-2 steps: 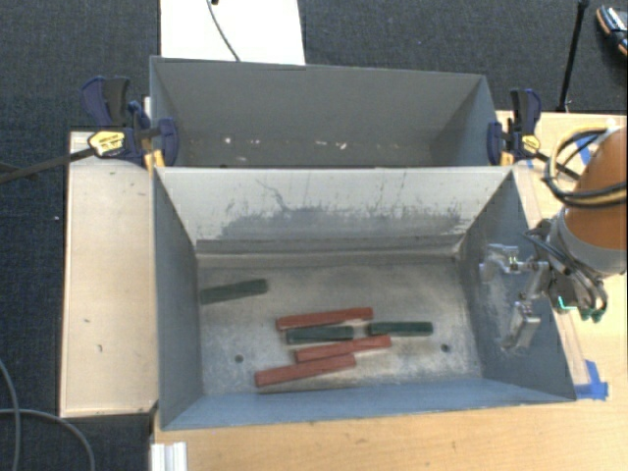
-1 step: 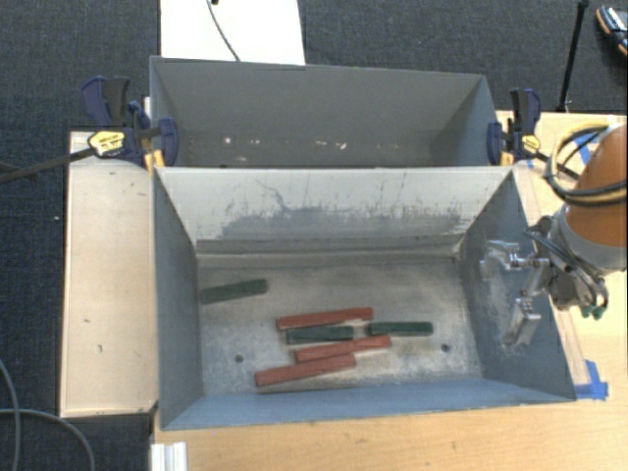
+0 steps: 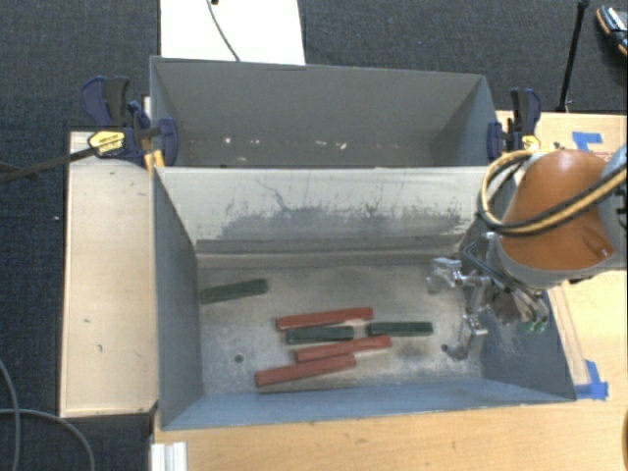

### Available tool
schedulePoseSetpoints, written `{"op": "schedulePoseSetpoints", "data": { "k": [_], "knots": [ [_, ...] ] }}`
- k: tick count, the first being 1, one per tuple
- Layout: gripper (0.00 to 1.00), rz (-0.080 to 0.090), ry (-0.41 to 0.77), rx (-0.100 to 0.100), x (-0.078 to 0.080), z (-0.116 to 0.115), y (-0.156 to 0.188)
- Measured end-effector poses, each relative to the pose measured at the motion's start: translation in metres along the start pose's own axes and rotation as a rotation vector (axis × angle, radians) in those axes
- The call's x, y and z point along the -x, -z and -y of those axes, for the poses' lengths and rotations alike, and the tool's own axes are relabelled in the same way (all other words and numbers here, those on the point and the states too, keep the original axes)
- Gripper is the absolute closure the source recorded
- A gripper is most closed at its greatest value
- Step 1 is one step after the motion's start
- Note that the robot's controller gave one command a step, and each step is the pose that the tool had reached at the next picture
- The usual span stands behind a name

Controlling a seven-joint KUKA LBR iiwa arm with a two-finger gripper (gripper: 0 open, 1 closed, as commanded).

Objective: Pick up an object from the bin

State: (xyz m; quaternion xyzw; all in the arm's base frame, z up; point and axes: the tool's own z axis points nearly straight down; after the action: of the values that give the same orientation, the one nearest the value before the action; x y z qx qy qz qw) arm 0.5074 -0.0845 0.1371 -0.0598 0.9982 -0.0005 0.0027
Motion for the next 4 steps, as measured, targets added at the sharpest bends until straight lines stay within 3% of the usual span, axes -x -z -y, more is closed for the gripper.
{"op": "schedulePoseSetpoints", "data": {
  "k": [1,2,3,4],
  "knots": [
    [0.0,-0.006,0.063,0.002,-0.008,-0.027,-0.006],
    [0.0,0.001,0.206,0.002,0.019,-0.087,-0.01],
    [0.0,-0.002,0.212,0.002,0.01,-0.108,-0.067],
    [1.0,0.002,0.266,0.003,0.052,-0.141,-0.064]
  ]
}}
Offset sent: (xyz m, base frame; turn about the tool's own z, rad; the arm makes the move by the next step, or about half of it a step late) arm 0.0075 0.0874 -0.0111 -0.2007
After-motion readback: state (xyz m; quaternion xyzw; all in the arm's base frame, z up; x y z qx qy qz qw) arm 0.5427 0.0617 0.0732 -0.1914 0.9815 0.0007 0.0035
